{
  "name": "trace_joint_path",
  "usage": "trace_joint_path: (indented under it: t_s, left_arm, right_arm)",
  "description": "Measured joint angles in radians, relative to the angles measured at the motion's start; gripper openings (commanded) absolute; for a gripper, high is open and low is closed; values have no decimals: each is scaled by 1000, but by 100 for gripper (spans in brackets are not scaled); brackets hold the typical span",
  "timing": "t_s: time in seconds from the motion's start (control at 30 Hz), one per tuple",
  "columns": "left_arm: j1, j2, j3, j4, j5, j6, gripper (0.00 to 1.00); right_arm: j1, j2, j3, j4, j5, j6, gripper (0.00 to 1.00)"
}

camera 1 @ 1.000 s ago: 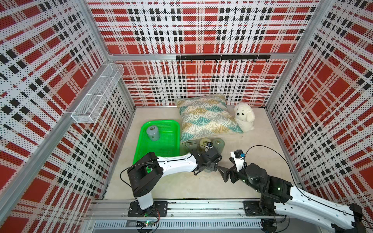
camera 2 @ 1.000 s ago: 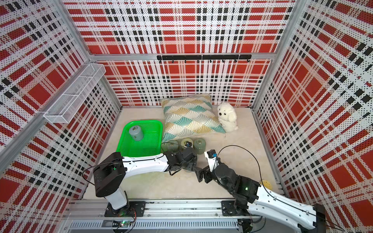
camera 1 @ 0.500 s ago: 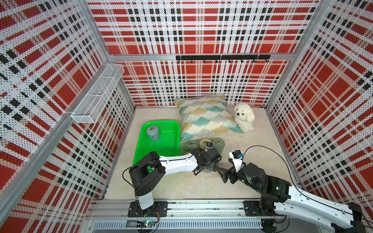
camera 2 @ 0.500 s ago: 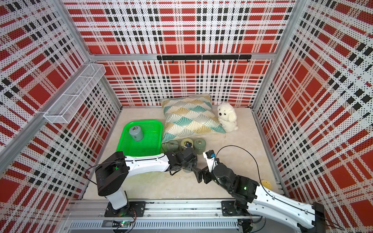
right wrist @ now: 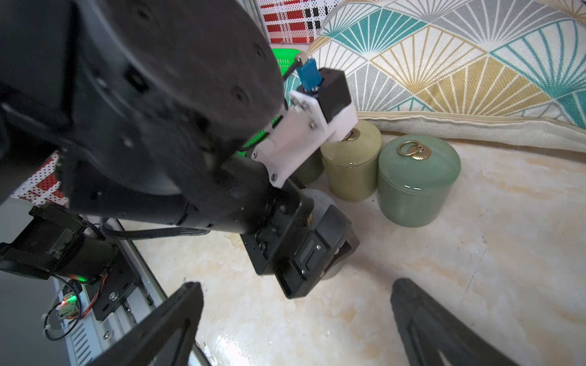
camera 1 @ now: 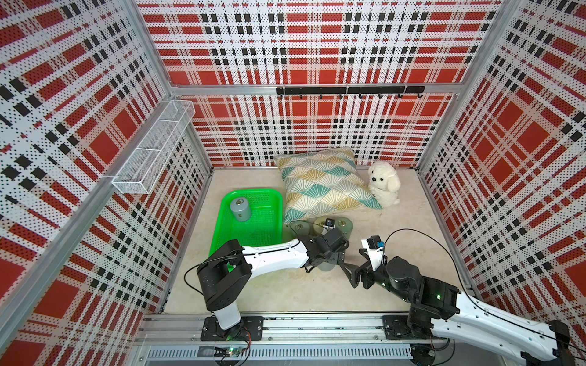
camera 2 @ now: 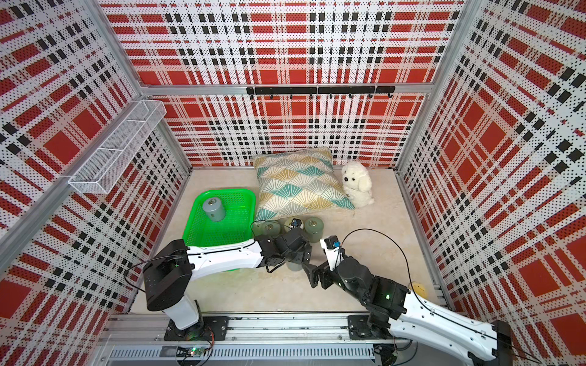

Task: Take the tea canister out of the basket
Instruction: Place the tea canister at the center of the board.

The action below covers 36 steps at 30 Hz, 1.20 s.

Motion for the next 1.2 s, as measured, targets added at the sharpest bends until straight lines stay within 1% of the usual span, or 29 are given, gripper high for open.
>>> trace_joint_path:
  t_s: [0.1, 0.2, 0.4, 0.5, 0.6, 0.73, 0.83, 1.0, 1.2]
  left_arm:
    - [12, -54, 20, -5, -16, 0, 99]
    - [46, -119, 21, -12, -25, 0, 99]
    - [149, -255, 3, -26, -50, 0, 99]
    - [218, -341, -19, -41, -55, 6, 99]
    - [316, -422, -43, -50, -51, 23, 99]
    - [487, -503, -85, -55, -28, 41, 99]
    - [609, -535, -131, -52, 5, 51, 99]
    - [771, -528, -181, -51, 65, 84, 99]
    - [928, -462, -210, -8, 99, 99, 99]
  right_arm:
    - [0, -2, 0, 10, -11, -5, 100]
    - [0, 16, 0, 38, -23, -18, 100]
    - [0, 111, 10, 143, -40, -62, 100]
    - [0, 181, 34, 209, -50, -90, 100]
    - [0, 254, 67, 278, -61, -118, 100]
    - [0, 368, 121, 368, -92, -151, 100]
    - [0, 442, 140, 433, -113, -169, 100]
    - [0, 526, 142, 504, -136, -198, 100]
    - [0, 541, 109, 587, -174, -198, 100]
